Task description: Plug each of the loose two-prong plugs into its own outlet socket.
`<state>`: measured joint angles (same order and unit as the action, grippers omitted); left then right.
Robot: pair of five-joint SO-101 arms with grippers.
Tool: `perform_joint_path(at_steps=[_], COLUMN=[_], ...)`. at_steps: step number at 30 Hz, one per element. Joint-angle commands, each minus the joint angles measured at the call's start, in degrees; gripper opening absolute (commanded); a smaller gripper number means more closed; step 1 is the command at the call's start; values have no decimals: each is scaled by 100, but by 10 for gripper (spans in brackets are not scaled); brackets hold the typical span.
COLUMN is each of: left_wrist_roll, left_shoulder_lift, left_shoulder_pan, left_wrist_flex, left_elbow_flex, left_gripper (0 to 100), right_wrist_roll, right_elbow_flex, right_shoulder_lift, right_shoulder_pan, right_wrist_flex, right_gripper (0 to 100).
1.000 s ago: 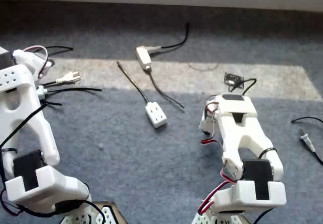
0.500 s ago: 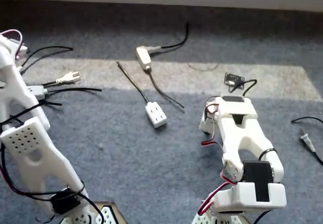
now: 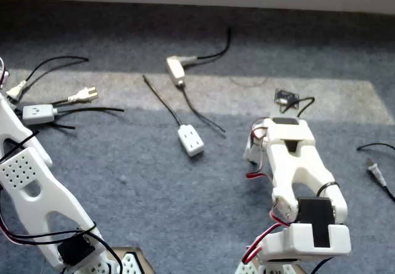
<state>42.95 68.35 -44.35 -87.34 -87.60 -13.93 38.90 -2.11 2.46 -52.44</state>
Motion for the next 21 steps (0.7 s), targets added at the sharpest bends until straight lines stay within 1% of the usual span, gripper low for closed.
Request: perform_joint_path(at_steps=[1, 3, 5, 8, 16, 21], left_wrist_roll=[-44, -105, -325, -466, -466, -475], left_shoulder_lift=[180, 330, 470, 664, 1033, 1332], left_shoulder_pan=[-119, -180, -180, -189, -251, -382], left_wrist_flex=[668, 949, 1196, 1433, 1468, 1732], left_elbow_flex=[-224, -233, -233, -233, -233, -242], left_gripper=[268, 268, 267, 267, 267, 267], right_wrist_roll=[-18, -18, -18, -18, -18, -18], right_elbow_flex=[4, 4, 4, 4, 40, 40], right_shoulder_lift=[57, 57, 57, 57, 57, 57], right_shoulder_pan=[-48, -48, -48, -48, -48, -48], right_wrist_flex=[242, 242, 242, 242, 453, 453], right_gripper=[181, 181, 181, 181, 181, 181])
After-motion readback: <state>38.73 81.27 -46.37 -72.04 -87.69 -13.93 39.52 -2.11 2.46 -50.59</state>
